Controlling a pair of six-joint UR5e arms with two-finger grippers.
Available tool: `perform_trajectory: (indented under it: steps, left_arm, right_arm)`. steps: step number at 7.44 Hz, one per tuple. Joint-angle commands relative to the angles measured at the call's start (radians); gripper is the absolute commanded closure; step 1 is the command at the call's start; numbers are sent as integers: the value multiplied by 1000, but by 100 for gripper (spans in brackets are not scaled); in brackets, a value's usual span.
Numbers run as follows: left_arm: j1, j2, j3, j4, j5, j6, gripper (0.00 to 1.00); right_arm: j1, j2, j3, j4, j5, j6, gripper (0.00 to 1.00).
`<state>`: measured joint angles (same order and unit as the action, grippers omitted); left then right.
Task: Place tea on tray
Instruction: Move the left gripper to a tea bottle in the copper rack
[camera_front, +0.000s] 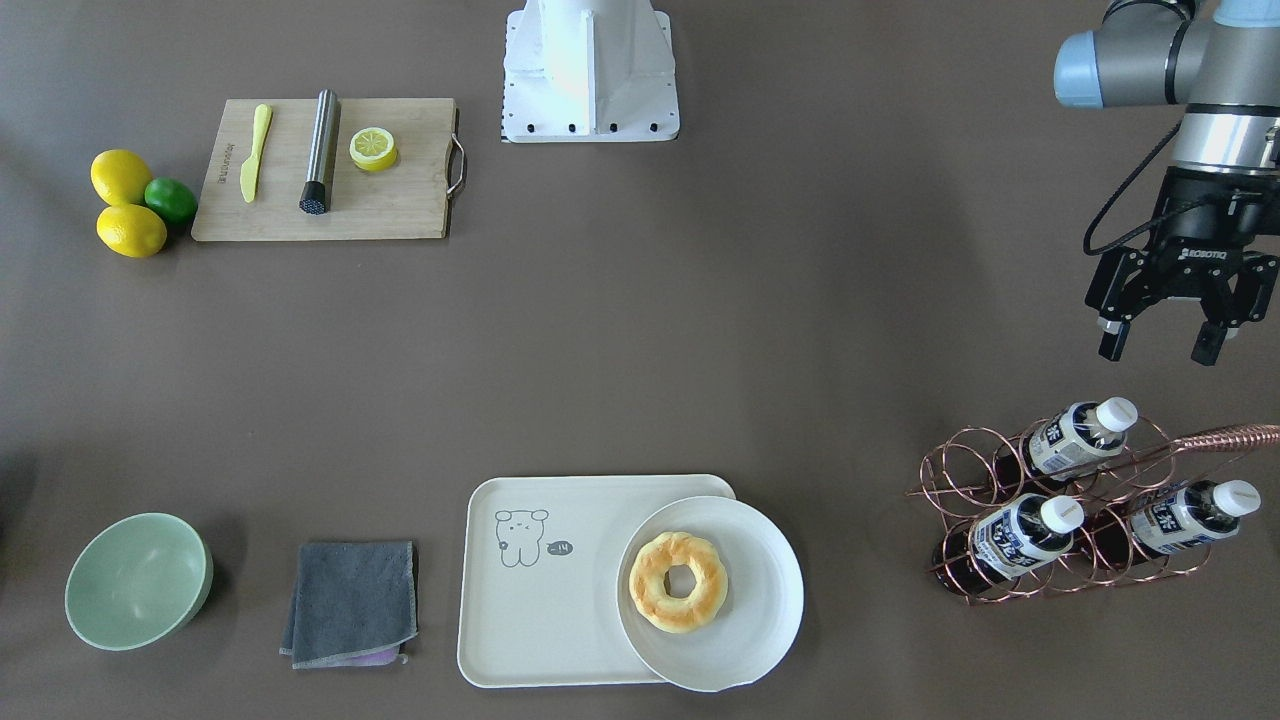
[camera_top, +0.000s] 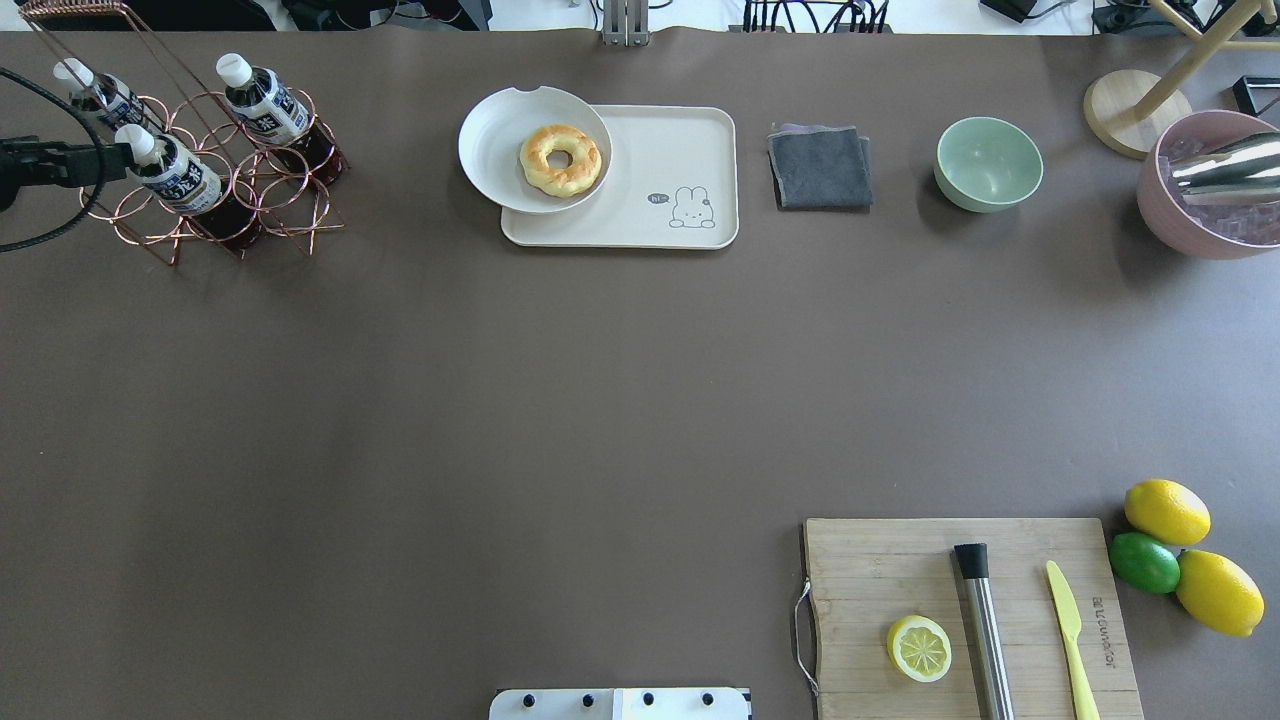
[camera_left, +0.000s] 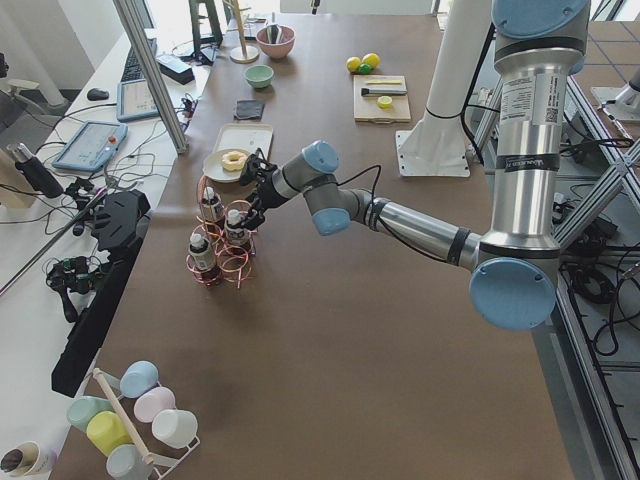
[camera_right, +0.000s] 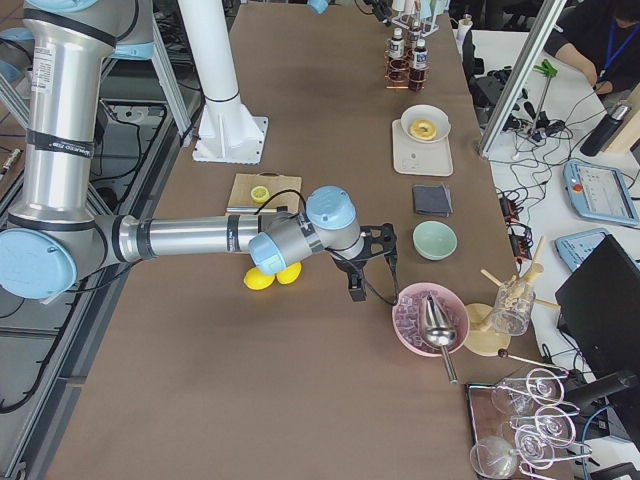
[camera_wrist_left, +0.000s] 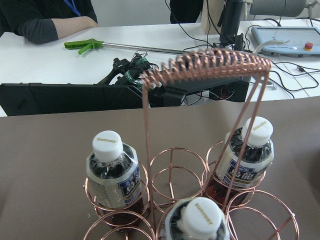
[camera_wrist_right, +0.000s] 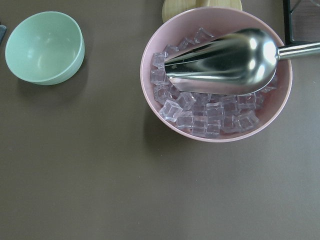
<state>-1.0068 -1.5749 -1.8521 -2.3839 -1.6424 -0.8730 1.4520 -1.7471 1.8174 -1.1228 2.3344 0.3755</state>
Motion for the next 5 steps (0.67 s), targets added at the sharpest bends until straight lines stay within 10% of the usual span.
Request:
perform_trajectory:
  steps: [1,5]
  left_arm:
    - [62,-57,72,-8,79,-17,12]
    - [63,-69,142,-101,70,-15,27]
  right_arm:
    - [-1,0,-10,1,-3,-1,0]
    - [-1,0,-12,1,-1,-4,0]
